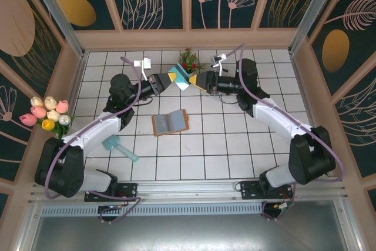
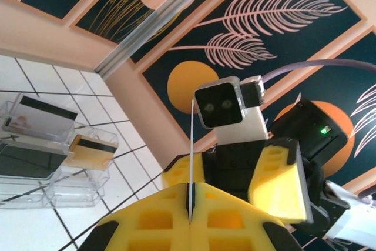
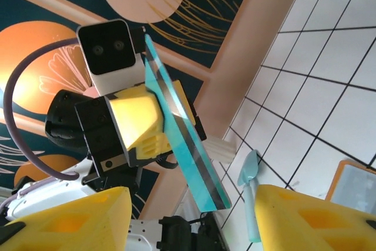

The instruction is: Take the credit cards out of the card holder

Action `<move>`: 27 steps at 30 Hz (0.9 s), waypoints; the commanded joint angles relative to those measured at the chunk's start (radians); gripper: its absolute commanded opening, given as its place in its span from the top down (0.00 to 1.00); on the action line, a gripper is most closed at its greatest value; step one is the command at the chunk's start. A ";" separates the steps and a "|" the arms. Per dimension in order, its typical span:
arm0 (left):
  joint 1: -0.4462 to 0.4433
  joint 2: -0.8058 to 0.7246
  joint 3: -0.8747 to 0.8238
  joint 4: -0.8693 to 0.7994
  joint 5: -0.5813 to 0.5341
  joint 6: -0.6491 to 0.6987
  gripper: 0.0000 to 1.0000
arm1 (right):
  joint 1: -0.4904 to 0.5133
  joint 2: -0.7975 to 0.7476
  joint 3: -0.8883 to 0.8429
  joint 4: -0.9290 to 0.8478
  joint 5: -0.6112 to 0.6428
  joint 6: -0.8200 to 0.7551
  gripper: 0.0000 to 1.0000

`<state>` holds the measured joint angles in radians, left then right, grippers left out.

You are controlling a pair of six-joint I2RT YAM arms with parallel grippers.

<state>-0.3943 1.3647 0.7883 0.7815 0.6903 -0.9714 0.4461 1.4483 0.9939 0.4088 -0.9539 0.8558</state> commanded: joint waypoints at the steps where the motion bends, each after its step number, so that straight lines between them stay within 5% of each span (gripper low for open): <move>1: -0.005 -0.010 -0.008 0.080 0.005 -0.039 1.00 | 0.017 0.032 0.044 0.066 -0.046 0.020 0.44; 13: -0.006 0.001 -0.013 0.109 0.031 -0.076 1.00 | 0.035 0.069 0.098 0.176 -0.052 -0.005 0.71; 19: -0.006 -0.008 -0.009 0.045 0.018 -0.066 0.99 | 0.032 0.070 0.141 0.052 -0.030 -0.157 1.00; 24: -0.004 -0.031 0.040 -0.291 -0.108 0.049 0.34 | -0.016 0.060 0.215 -0.295 0.001 -0.516 1.00; 27: -0.005 -0.041 0.067 -0.521 -0.243 0.125 0.20 | -0.064 0.035 0.232 -0.570 0.116 -0.861 1.00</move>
<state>-0.3965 1.3533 0.8131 0.5217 0.5770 -0.9485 0.4217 1.5131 1.1984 0.1307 -0.9306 0.3710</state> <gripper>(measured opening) 0.780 0.068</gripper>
